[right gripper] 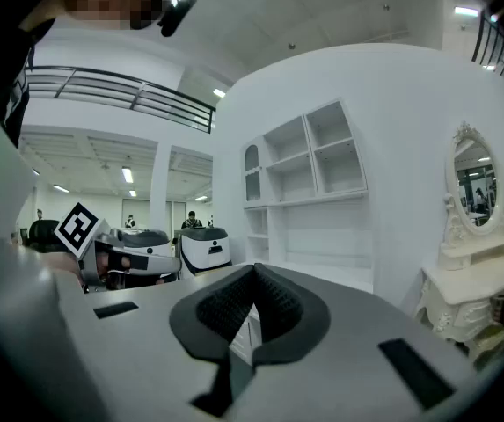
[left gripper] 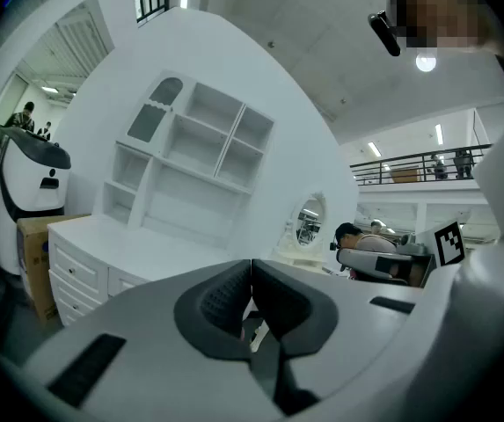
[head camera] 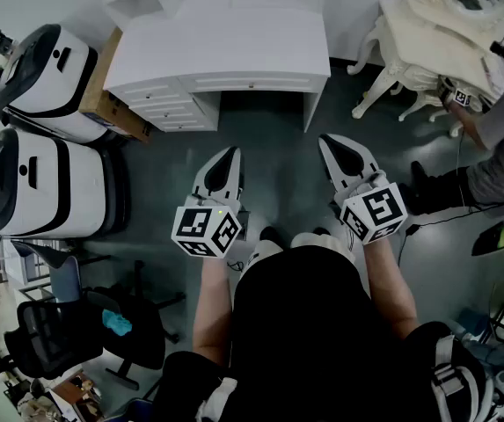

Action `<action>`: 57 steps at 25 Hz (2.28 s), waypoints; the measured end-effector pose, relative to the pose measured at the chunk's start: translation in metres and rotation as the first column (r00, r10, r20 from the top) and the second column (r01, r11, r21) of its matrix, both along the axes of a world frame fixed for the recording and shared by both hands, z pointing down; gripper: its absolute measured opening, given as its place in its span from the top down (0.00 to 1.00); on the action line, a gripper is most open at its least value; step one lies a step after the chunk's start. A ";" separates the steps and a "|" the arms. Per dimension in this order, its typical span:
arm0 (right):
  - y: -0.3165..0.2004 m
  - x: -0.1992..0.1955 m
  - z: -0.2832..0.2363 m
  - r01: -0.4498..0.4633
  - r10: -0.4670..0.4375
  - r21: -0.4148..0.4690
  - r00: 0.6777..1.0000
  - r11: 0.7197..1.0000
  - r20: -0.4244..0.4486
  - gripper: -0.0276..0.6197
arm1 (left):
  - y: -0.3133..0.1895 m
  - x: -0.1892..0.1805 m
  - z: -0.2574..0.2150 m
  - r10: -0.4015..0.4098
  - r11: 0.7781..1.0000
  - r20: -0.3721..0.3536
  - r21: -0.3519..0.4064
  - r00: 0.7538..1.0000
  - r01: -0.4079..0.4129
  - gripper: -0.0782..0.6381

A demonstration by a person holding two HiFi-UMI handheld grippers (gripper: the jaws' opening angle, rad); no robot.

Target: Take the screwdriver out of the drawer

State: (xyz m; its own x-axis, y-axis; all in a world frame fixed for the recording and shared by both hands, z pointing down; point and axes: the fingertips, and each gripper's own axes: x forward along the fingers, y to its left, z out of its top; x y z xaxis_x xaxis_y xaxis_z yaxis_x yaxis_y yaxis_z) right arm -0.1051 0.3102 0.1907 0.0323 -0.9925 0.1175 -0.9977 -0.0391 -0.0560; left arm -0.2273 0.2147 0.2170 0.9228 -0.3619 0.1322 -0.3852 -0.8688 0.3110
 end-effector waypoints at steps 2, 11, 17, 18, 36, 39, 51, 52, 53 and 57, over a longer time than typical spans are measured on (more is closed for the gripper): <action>-0.001 -0.002 0.001 0.006 -0.006 -0.005 1.000 1.000 0.003 0.94 | 0.000 -0.001 -0.001 -0.007 1.000 -0.002 0.005 1.000 0.007 0.86; -0.014 -0.020 0.007 -0.017 0.017 0.005 0.998 1.000 0.063 0.93 | -0.010 -0.016 0.003 0.004 1.000 0.005 0.010 1.000 -0.005 0.86; -0.021 -0.031 0.021 -0.047 0.049 -0.031 0.996 0.998 0.075 0.93 | -0.011 -0.025 0.013 0.028 1.000 0.020 -0.002 0.999 -0.028 0.86; -0.021 -0.033 0.024 -0.042 0.045 -0.040 0.996 0.998 0.075 0.93 | -0.011 -0.025 0.015 0.030 1.000 0.025 -0.007 0.999 -0.030 0.86; -0.105 0.025 0.038 0.080 -0.077 -0.039 0.994 0.996 0.074 0.93 | -0.073 0.035 0.036 -0.022 0.999 0.076 -0.034 0.997 0.024 0.86; -0.127 0.047 0.037 0.107 -0.104 -0.037 0.992 0.994 0.078 0.93 | -0.090 0.057 0.035 -0.040 0.998 0.081 -0.035 0.996 0.043 0.86; -0.191 0.122 0.044 0.232 -0.225 -0.075 0.970 0.970 0.092 0.93 | -0.142 0.137 0.041 -0.132 0.989 0.114 -0.055 0.985 0.139 0.86; -0.196 0.127 0.047 0.246 -0.238 -0.080 0.967 0.966 0.096 0.93 | -0.145 0.143 0.044 -0.141 0.987 0.120 -0.059 0.983 0.149 0.86; -0.200 0.132 0.049 0.259 -0.250 -0.085 0.963 0.962 0.101 0.93 | -0.147 0.149 0.047 -0.149 0.985 0.127 -0.063 0.981 0.158 0.86; -0.216 0.151 0.063 0.306 -0.294 -0.100 0.948 0.947 0.118 0.93 | -0.156 0.171 0.064 -0.180 0.978 0.157 -0.079 0.971 0.194 0.86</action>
